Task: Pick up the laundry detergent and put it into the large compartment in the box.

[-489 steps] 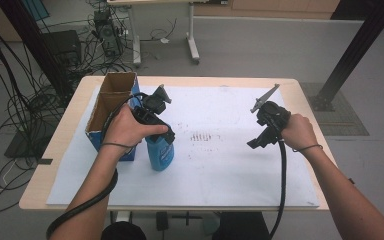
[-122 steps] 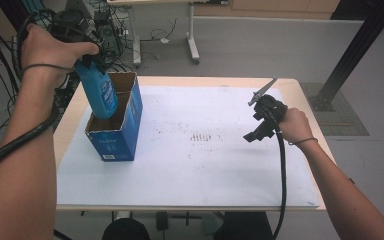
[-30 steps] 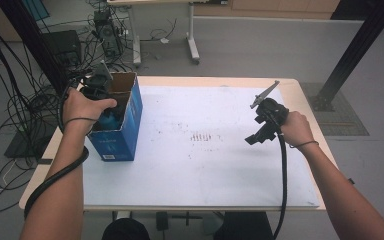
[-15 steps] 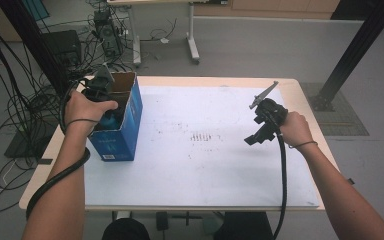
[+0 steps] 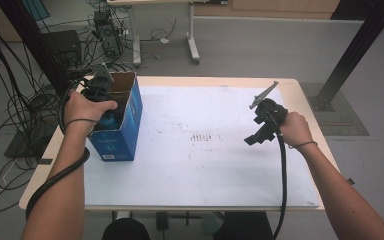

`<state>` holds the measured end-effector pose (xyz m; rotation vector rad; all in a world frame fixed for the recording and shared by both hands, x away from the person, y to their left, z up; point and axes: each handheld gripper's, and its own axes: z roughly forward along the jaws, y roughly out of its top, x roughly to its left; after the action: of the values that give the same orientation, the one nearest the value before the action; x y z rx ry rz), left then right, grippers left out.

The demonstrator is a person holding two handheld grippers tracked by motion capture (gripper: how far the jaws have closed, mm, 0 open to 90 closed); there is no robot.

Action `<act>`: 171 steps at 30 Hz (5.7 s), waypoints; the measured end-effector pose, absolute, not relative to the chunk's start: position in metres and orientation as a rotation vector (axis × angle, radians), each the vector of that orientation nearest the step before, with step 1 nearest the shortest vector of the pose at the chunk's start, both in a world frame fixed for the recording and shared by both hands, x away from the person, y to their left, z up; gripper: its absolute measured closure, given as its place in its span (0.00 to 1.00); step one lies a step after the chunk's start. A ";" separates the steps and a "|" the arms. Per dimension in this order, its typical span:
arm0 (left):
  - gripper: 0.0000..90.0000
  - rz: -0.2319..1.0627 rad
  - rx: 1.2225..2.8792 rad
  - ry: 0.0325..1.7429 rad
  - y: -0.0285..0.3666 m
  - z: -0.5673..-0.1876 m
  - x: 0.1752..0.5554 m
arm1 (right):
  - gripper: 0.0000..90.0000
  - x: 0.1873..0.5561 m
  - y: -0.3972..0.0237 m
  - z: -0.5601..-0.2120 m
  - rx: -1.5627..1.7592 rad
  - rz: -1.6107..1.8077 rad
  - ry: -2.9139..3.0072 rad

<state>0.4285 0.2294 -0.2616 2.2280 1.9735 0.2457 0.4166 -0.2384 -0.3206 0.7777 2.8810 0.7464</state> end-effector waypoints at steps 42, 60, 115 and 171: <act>0.42 0.251 2.207 1.977 0.230 -0.262 0.428 | 0.03 0.417 -0.238 -0.320 0.778 0.735 2.875; 0.42 0.251 2.204 1.978 0.230 -0.262 0.427 | 0.03 0.417 -0.237 -0.321 0.776 0.743 2.874; 0.42 0.252 2.213 1.972 0.230 -0.263 0.428 | 0.03 0.417 -0.235 -0.322 0.777 0.752 2.879; 0.20 0.404 2.217 1.899 0.206 -0.187 0.406 | 0.03 0.415 -0.230 -0.319 0.758 0.752 2.876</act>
<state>0.4061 0.2062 -0.1871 2.2171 1.8988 0.4043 0.4150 -0.2304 -0.3191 0.7578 2.8759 0.7524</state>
